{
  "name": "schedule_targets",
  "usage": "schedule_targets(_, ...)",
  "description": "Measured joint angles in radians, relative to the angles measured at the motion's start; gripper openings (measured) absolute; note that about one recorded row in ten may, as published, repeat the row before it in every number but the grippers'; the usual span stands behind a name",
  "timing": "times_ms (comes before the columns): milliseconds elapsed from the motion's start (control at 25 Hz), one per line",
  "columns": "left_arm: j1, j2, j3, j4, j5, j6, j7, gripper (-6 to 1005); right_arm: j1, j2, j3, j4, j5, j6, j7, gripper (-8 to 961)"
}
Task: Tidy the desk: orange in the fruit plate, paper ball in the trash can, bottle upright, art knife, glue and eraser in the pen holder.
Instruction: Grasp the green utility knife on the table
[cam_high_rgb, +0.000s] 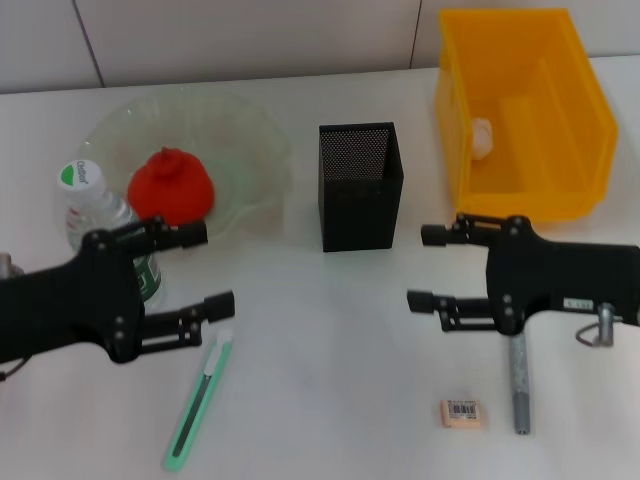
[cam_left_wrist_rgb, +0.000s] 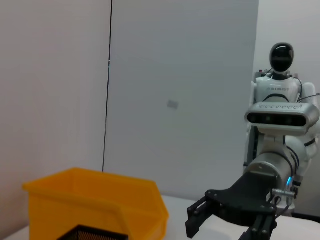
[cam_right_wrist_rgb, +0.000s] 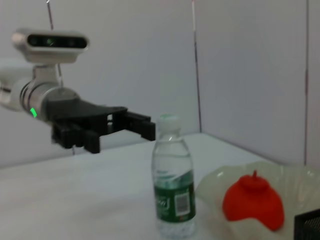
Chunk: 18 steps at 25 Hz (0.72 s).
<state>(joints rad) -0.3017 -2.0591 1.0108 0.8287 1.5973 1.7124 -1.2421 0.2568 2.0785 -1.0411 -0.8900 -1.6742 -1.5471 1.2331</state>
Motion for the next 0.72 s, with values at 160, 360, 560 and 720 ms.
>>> schedule_targets(160, 0.014, -0.003, 0.000, 0.005, 0.065, 0.000, -0.030, 752, -0.033, 0.000, -0.003, -0.039, -0.042, -0.039, -0.001, 767)
schedule_targets(360, 0.029, -0.007, 0.003, 0.033, 0.133, -0.007, -0.101, 745, -0.066, -0.002, 0.005, -0.066, -0.048, -0.055, -0.002, 767)
schedule_targets(560, 0.046, -0.010, 0.036, 0.106, 0.180, -0.090, -0.189, 738, -0.068, -0.002, 0.010, -0.061, -0.049, -0.059, -0.003, 767)
schedule_targets(720, 0.040, -0.010, 0.058, 0.153, 0.235, -0.135, -0.286, 732, -0.068, 0.000, 0.010, -0.058, -0.050, -0.059, -0.004, 767)
